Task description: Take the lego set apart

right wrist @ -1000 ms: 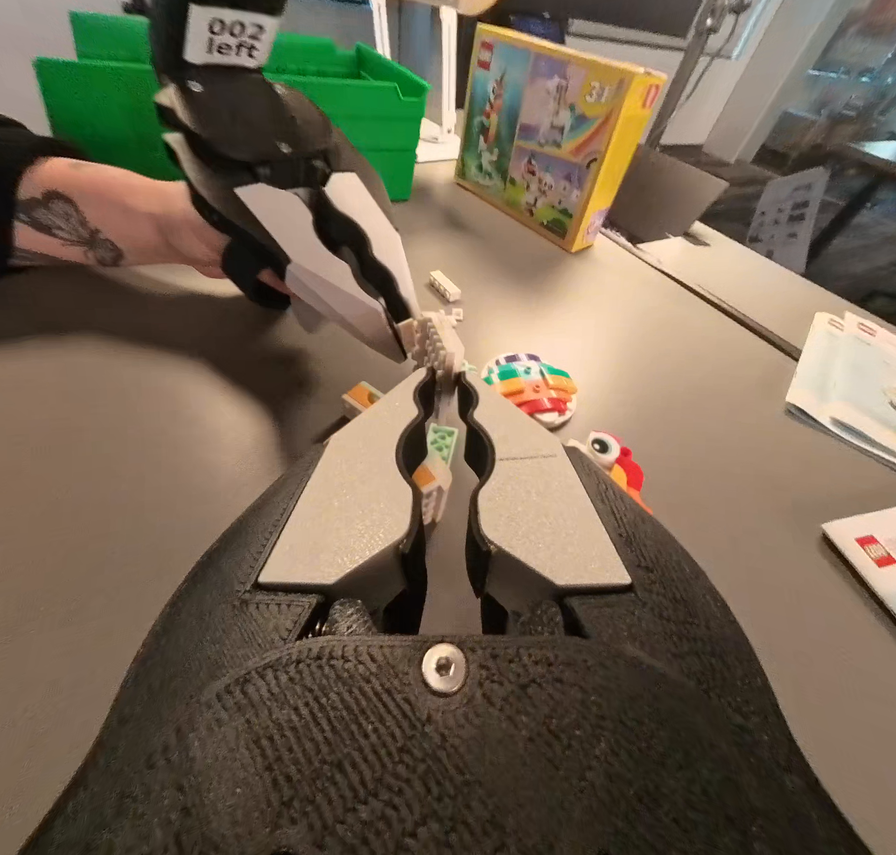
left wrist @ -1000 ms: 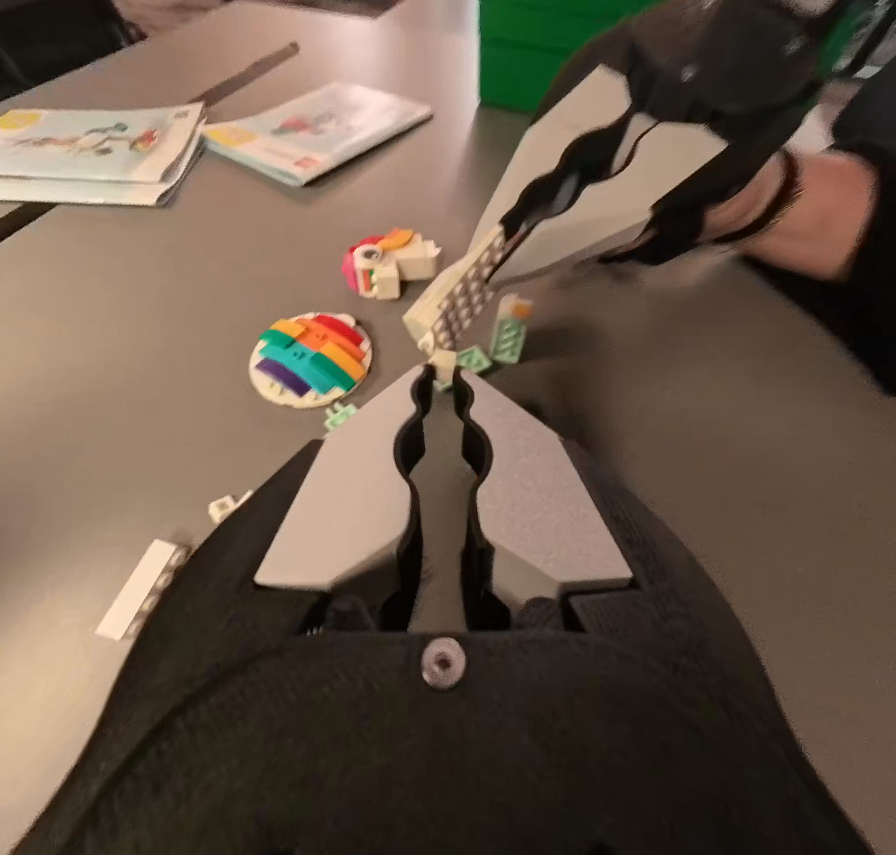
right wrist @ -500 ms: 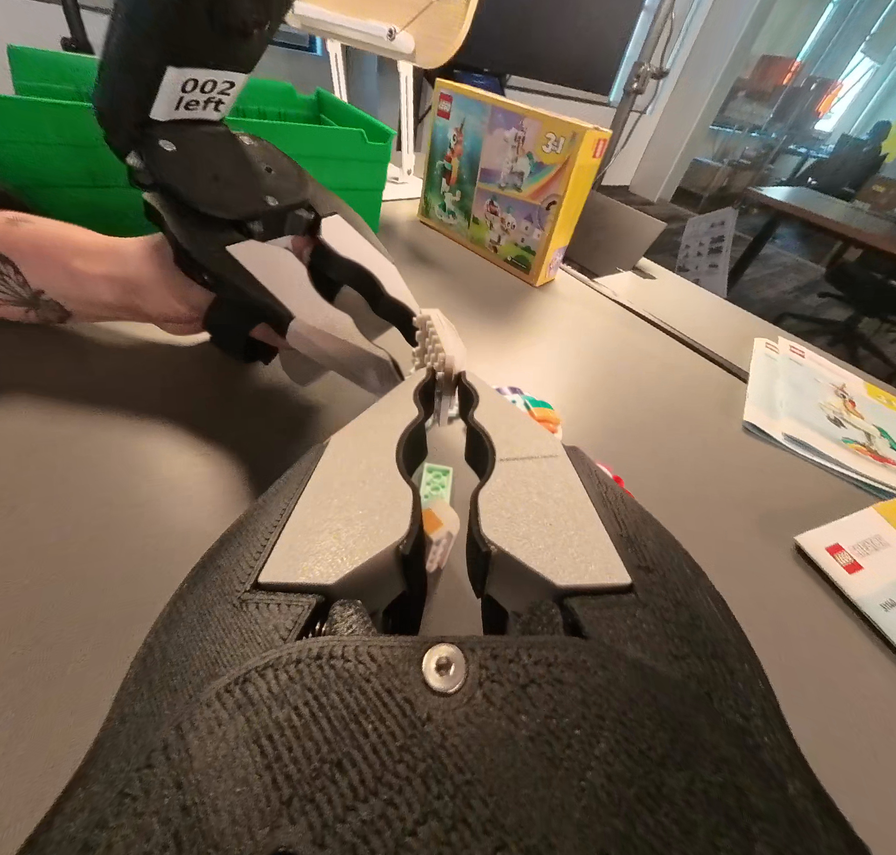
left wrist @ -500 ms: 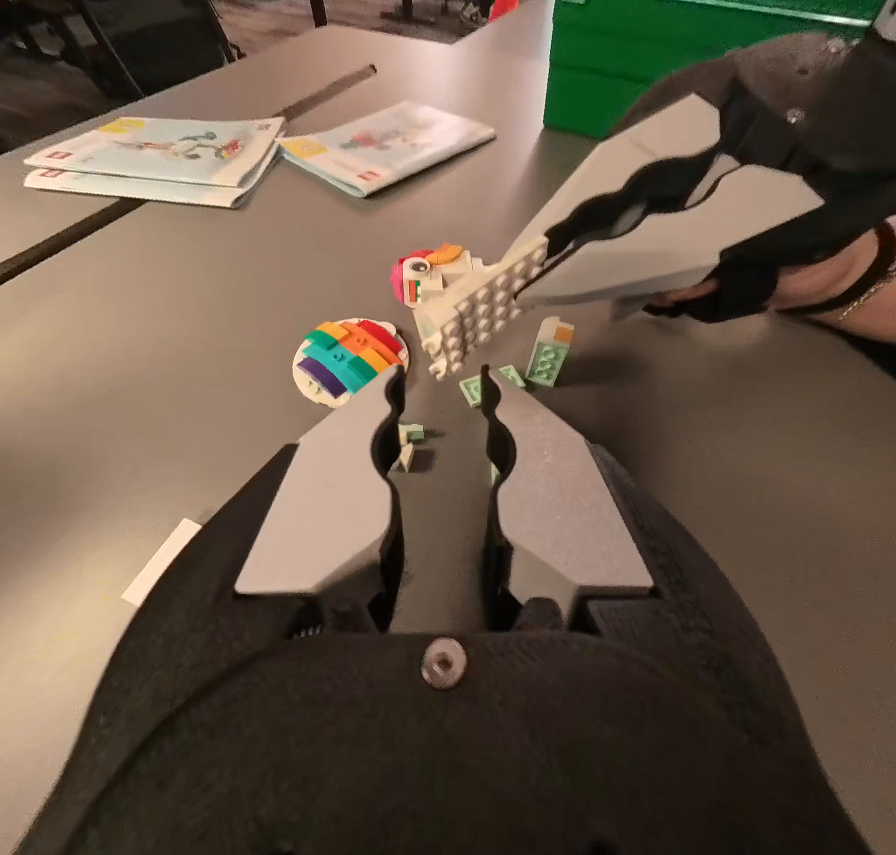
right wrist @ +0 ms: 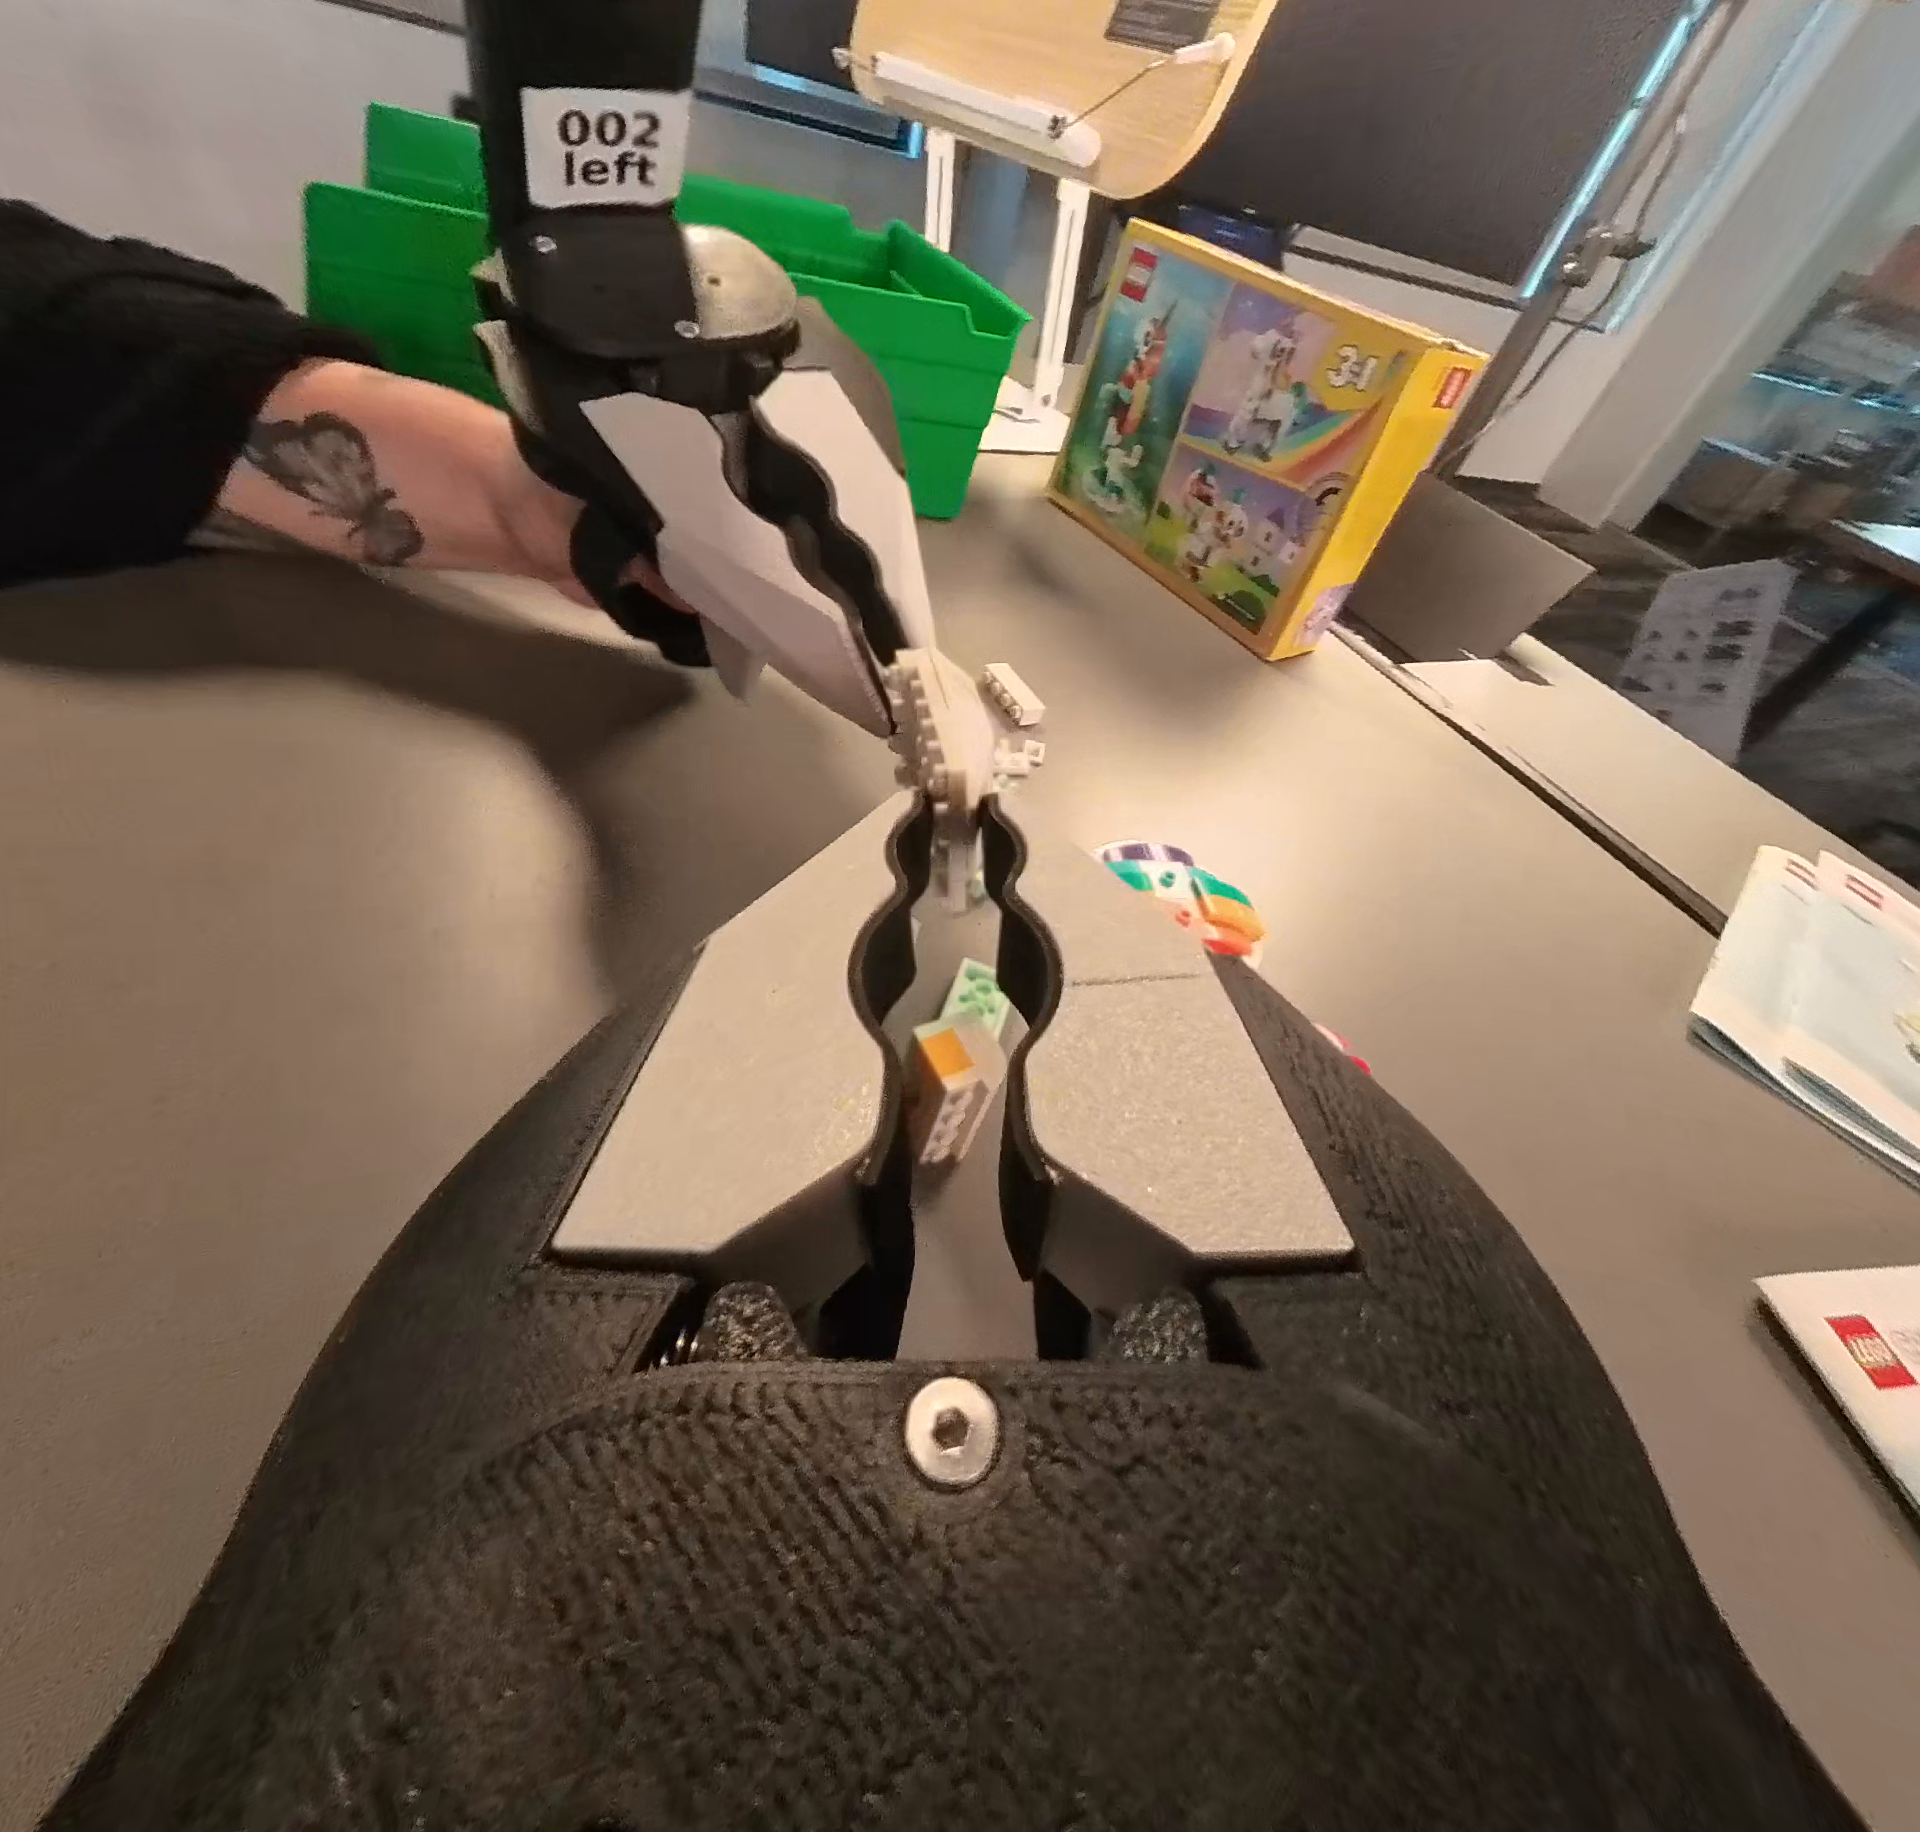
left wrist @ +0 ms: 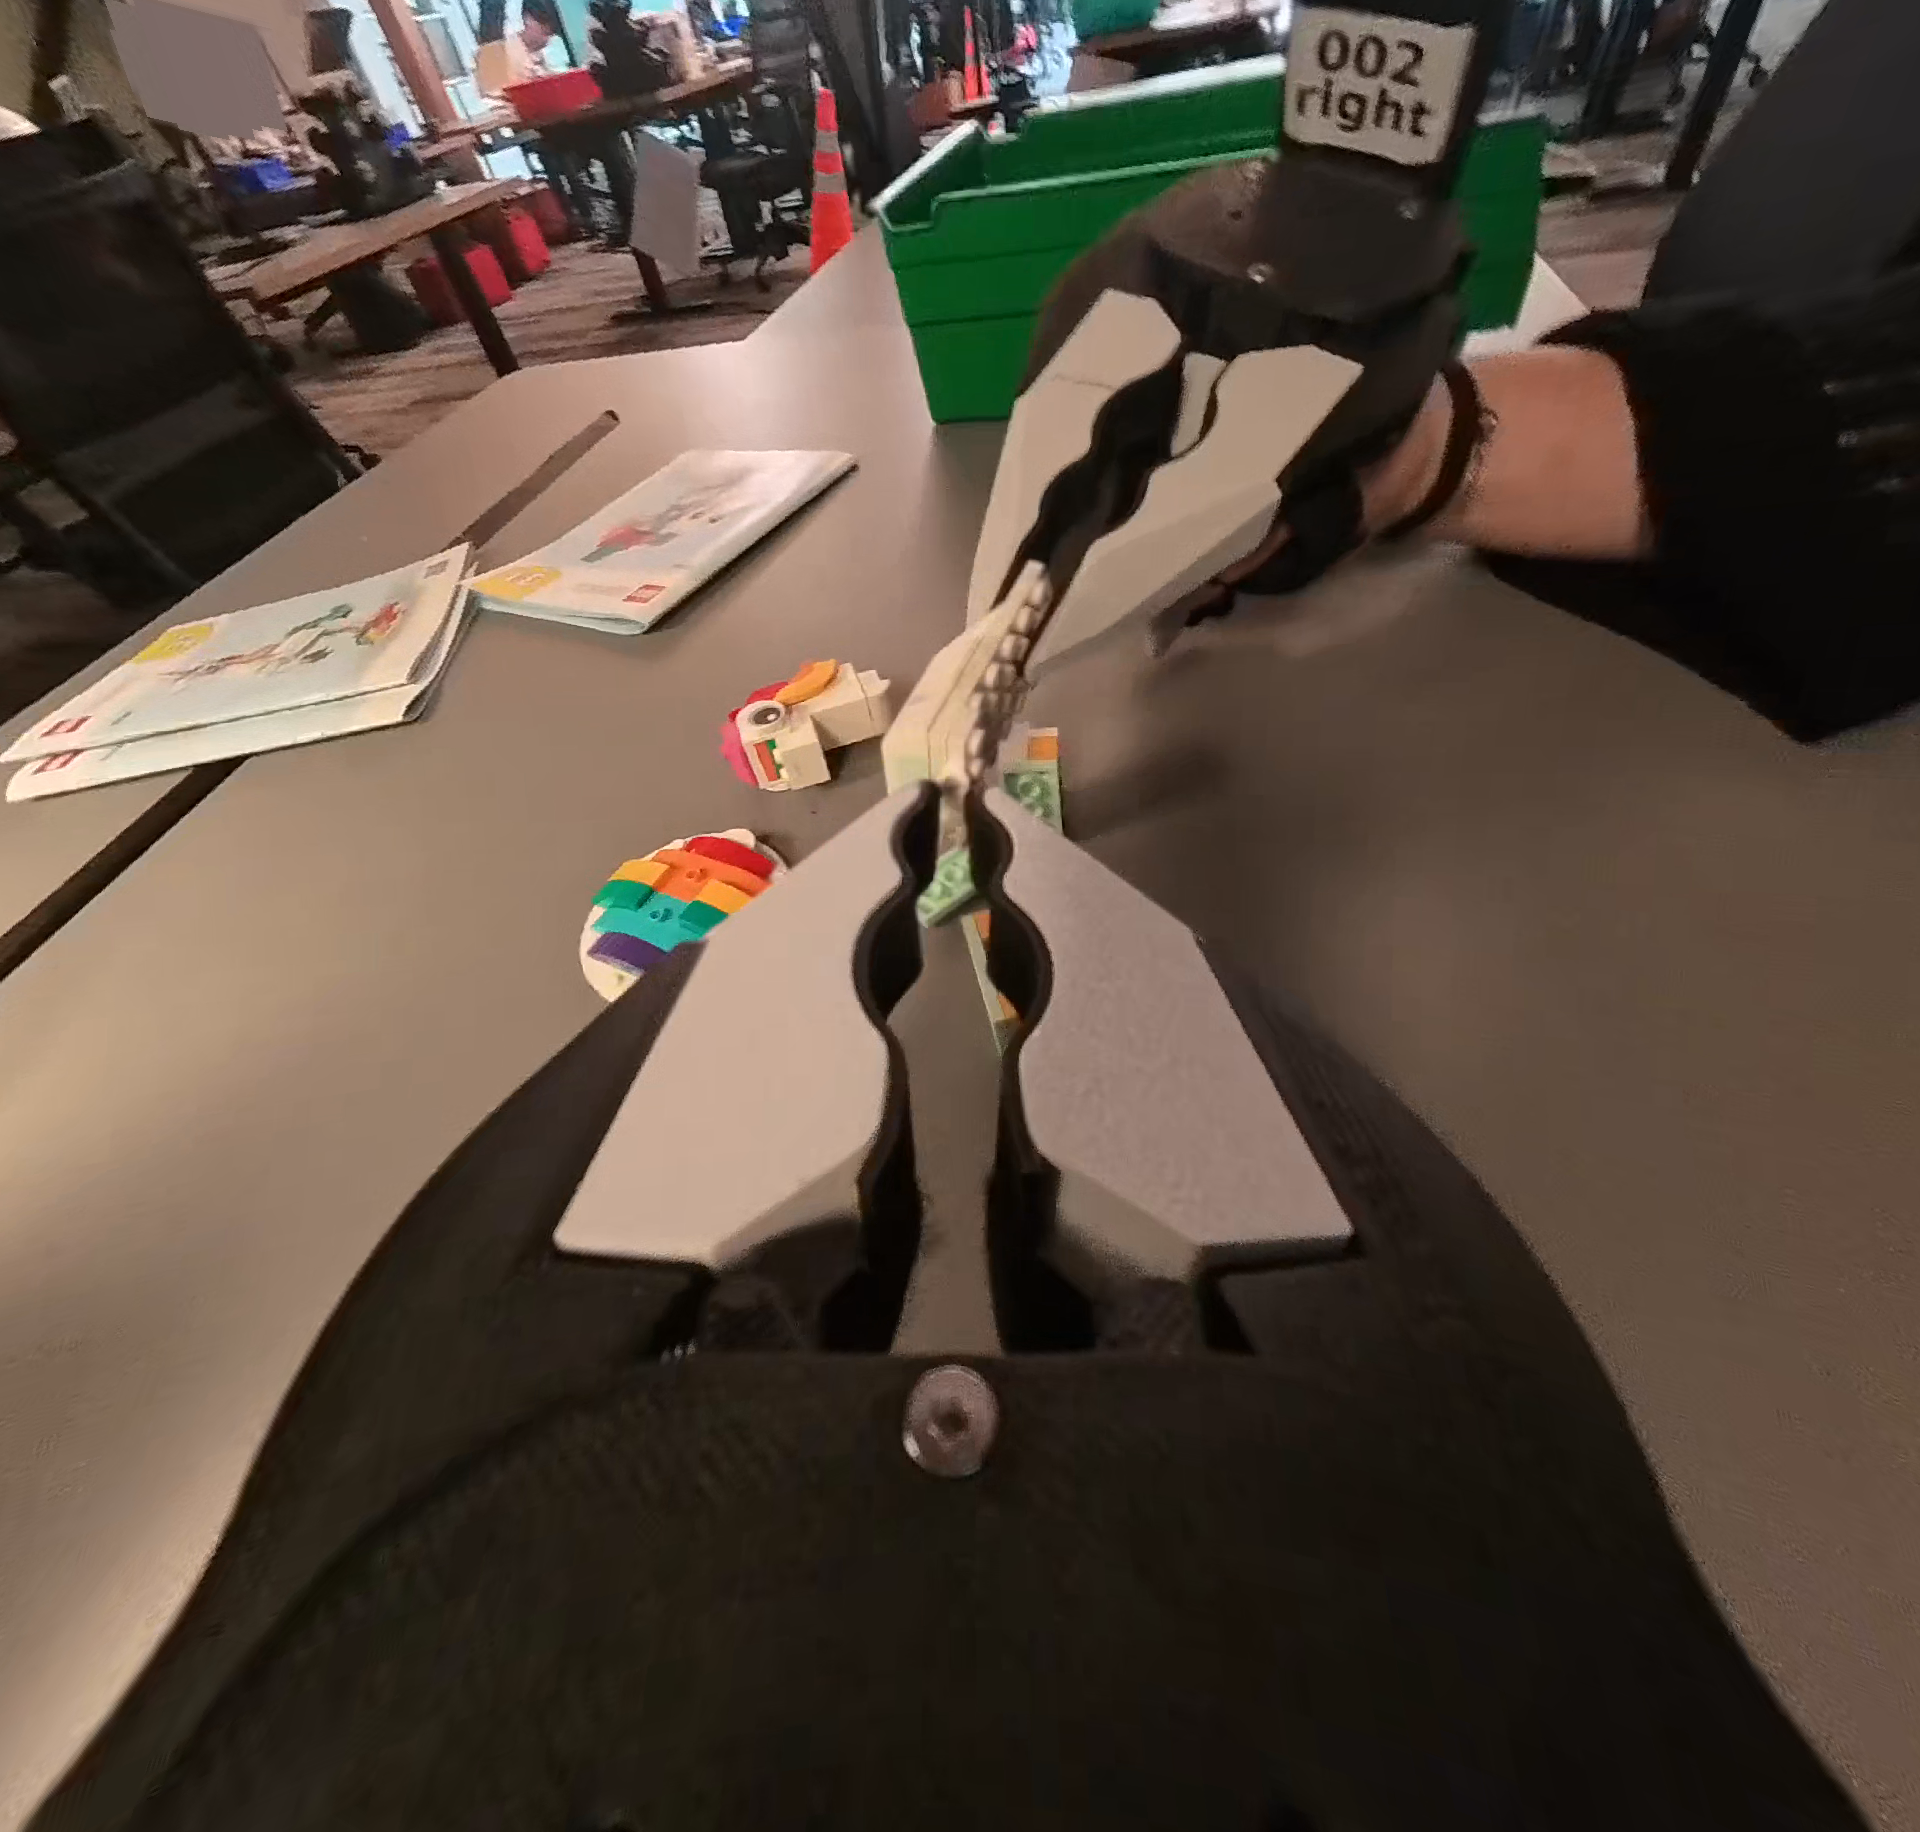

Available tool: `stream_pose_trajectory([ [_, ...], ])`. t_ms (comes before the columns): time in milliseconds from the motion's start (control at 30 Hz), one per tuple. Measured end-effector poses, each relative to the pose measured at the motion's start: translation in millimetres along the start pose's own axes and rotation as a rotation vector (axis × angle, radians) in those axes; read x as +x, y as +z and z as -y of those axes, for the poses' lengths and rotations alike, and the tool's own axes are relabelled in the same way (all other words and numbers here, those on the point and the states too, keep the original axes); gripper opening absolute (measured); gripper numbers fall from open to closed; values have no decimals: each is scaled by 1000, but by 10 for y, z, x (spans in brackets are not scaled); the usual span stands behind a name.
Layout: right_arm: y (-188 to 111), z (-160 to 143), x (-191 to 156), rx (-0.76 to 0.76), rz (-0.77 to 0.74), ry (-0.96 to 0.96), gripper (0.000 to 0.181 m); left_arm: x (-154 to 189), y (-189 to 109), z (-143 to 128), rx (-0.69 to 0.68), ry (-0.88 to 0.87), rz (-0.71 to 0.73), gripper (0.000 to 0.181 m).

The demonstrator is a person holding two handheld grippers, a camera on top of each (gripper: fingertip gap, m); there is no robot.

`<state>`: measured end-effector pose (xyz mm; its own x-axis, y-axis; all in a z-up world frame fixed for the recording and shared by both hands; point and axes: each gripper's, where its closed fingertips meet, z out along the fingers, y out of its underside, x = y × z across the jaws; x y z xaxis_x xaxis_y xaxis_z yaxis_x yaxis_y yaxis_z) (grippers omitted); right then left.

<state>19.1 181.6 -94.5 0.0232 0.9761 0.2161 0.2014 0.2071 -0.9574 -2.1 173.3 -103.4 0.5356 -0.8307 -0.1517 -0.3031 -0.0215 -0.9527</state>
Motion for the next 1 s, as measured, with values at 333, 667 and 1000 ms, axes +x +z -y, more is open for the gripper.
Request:
stream_pose_trajectory([
  [333,96,-155,-150,-178,-24,-276,24,119,91,-124,-135,303,49,2],
  [667,-82,-50,241,-165,-228,-234,13,124,132,-110,-136,448,139,0],
  [1000,93,-187,-63,-253,-110,-394,13,106,148,-72,-106,479,192,15],
])
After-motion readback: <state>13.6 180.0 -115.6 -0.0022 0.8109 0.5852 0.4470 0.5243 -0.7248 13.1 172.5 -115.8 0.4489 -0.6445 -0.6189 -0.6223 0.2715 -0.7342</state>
